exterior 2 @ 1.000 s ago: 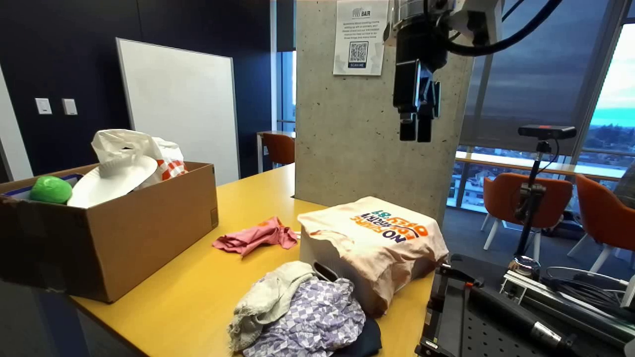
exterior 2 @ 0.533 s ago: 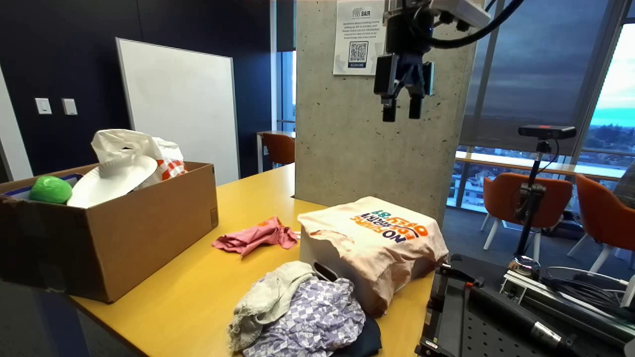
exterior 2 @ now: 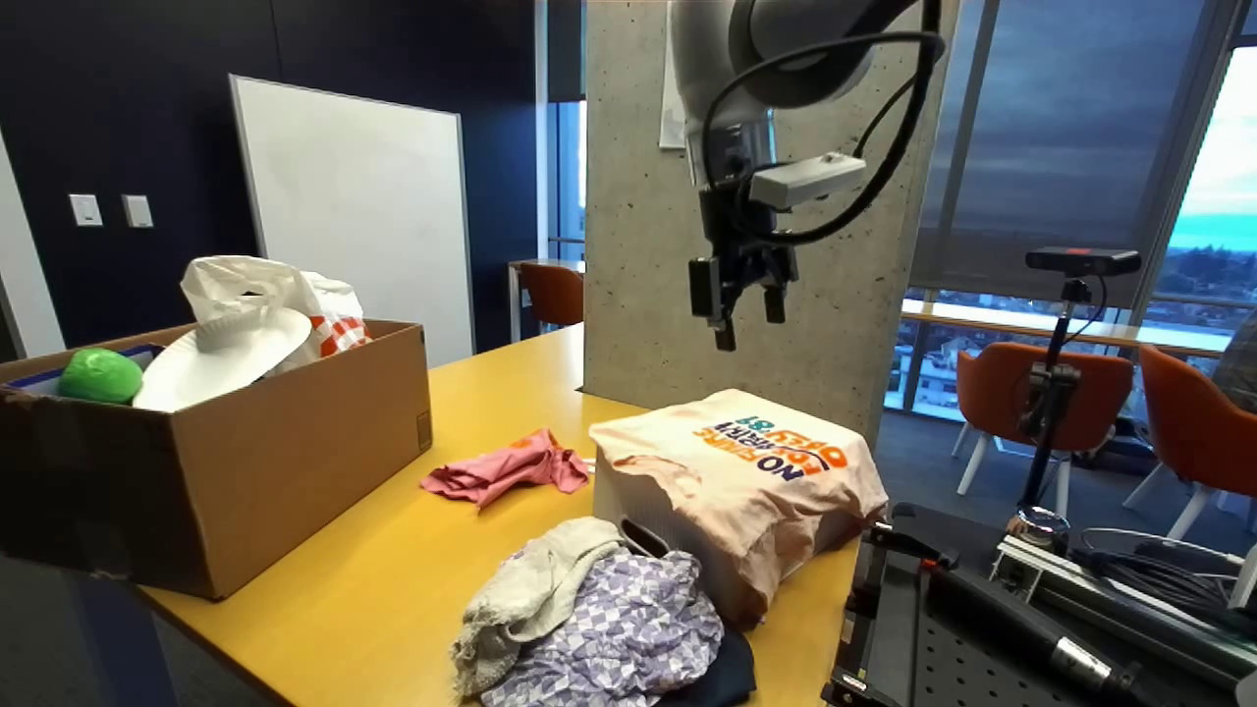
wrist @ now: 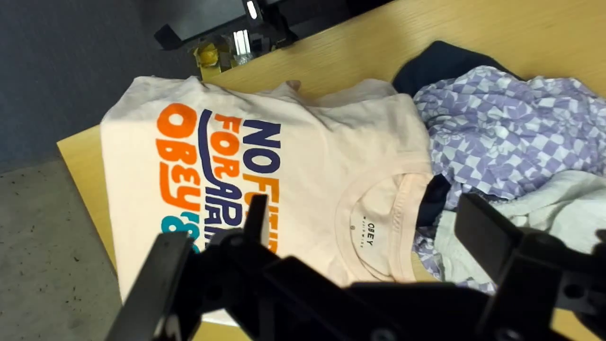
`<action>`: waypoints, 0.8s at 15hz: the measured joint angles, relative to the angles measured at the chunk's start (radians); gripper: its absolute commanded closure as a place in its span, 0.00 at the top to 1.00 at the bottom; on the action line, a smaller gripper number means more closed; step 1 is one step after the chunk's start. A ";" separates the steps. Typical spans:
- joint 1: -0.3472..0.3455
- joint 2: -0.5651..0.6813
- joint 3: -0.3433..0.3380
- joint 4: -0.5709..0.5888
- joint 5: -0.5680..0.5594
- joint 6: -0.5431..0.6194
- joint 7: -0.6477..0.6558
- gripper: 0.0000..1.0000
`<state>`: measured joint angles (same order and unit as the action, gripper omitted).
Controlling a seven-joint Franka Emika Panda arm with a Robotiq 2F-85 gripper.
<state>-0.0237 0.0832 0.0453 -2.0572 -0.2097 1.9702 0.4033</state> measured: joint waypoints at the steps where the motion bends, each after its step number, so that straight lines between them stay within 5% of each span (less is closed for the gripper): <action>1: 0.002 0.034 -0.002 0.011 -0.006 0.013 0.004 1.00; 12: 0.063 0.352 -0.077 0.075 -0.071 0.308 0.017 1.00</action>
<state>0.0397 0.4351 -0.0312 -1.9819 -0.2805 2.2779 0.4198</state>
